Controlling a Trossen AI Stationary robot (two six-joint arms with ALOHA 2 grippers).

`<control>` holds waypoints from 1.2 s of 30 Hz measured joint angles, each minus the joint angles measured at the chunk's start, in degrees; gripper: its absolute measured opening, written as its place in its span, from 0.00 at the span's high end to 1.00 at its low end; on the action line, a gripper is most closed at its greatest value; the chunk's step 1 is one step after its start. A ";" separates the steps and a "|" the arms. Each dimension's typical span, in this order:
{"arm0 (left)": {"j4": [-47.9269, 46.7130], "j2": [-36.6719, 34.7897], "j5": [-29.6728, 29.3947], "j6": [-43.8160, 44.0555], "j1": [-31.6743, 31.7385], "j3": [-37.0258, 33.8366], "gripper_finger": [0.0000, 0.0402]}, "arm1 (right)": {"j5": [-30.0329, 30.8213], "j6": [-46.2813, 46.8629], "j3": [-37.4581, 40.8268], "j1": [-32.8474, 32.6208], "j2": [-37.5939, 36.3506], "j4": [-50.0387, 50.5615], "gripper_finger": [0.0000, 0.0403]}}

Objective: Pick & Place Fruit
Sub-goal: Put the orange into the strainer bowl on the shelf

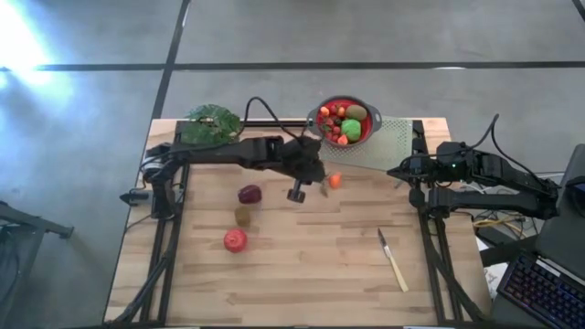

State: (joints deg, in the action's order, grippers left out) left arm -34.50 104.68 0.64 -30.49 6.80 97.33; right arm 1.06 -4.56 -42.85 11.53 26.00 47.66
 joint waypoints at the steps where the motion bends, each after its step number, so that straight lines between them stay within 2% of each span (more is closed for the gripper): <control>1: 0.89 0.00 -0.97 -1.51 0.10 0.76 0.99 | 0.00 0.00 0.00 0.00 0.00 0.00 0.97; 5: 3.70 0.00 -4.66 -5.98 0.86 3.25 0.99 | 0.01 0.00 0.01 0.00 0.01 0.00 0.97; 13: 8.56 0.02 -7.48 -9.37 4.84 3.86 0.99 | 0.00 0.00 0.00 0.00 0.02 0.00 0.97; 24: 9.07 0.04 -7.86 -9.96 12.01 3.66 0.99 | 0.00 0.00 0.02 0.00 0.02 0.00 0.97; 30: 9.38 1.30 -8.62 -14.07 13.08 3.55 0.99 | 0.00 0.00 0.02 0.00 0.00 0.00 0.97; 36: 10.66 3.28 -15.10 -19.33 13.03 3.57 0.99 | 0.00 0.00 0.00 0.00 0.02 0.00 0.97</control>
State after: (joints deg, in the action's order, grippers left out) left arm -23.84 107.97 -14.47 -49.82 19.84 100.90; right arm 1.06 -4.56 -42.85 11.53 26.02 47.66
